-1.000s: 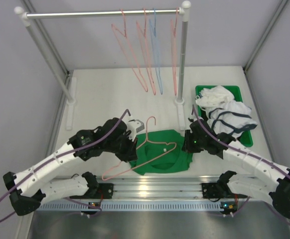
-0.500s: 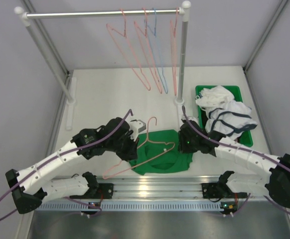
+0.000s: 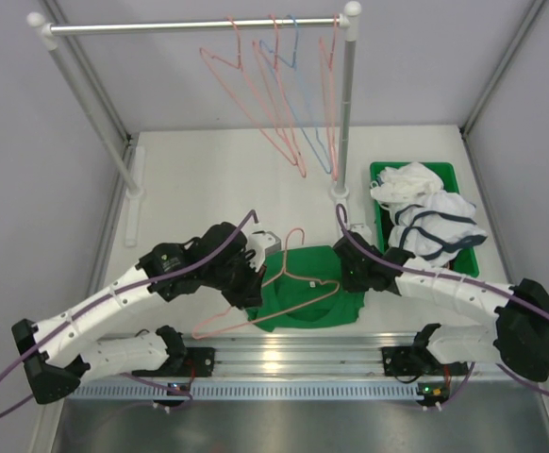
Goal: Place the tank top on the hanger
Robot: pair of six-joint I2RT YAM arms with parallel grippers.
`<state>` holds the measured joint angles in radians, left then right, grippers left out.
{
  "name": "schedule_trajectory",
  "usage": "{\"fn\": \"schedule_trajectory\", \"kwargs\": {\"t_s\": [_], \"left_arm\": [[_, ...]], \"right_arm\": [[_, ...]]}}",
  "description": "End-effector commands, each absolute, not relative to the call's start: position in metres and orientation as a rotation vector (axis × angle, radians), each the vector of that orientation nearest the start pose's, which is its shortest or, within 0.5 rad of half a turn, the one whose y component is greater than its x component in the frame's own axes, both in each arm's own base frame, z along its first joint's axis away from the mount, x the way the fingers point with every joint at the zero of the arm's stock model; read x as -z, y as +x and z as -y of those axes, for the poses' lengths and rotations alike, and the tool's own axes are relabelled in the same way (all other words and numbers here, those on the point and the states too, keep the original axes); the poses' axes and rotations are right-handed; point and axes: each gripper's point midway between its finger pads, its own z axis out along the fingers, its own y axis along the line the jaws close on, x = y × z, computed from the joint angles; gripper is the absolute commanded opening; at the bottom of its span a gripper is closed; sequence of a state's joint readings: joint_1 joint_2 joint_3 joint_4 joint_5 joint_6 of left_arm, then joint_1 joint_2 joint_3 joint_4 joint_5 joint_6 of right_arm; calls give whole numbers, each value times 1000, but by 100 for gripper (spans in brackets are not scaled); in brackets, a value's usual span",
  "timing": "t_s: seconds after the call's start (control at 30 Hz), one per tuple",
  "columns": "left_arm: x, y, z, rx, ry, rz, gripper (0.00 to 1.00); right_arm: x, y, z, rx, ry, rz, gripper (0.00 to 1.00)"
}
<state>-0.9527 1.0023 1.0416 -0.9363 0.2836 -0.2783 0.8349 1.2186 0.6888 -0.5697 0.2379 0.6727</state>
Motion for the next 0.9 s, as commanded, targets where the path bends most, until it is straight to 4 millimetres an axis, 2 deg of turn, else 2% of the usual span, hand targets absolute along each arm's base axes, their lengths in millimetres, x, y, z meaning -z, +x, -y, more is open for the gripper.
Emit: {"fn": "schedule_trajectory", "kwargs": {"t_s": [0.0,0.1,0.17,0.23,0.43,0.53,0.7,0.77,0.8,0.83,0.87], "left_arm": [[-203,92,237,860,1033,-2376,0],[-203,96,237,836,1024,-2374,0],[-203,97,237,832,1026,-2371,0],[-202,99,236,820,1024,-2370,0],[-194,94,236,829,1045,-2397,0],[-194,93,236,835,1061,-2390,0],[-192,91,234,832,1073,-2398,0],[-192,91,235,836,1076,-2394,0],[-193,91,235,837,1076,-2392,0],[-194,92,236,840,1077,-2388,0],[-193,92,235,839,1079,-2388,0]], "right_arm": [[-65,188,-179,-206,-114,-2580,0],[-72,187,-178,-233,-109,-2561,4],[-73,187,-179,-241,-111,-2558,20],[-71,187,-183,-254,-117,-2563,30],[-71,194,-193,-246,-113,-2563,46],[-68,198,-192,-200,-102,-2572,50],[-60,197,-186,-146,-93,-2587,45],[-63,195,-184,-140,-81,-2579,23],[-63,195,-183,-134,-79,-2580,23],[-65,195,-182,-139,-74,-2573,16],[-67,194,-181,-139,-73,-2571,13]]}}
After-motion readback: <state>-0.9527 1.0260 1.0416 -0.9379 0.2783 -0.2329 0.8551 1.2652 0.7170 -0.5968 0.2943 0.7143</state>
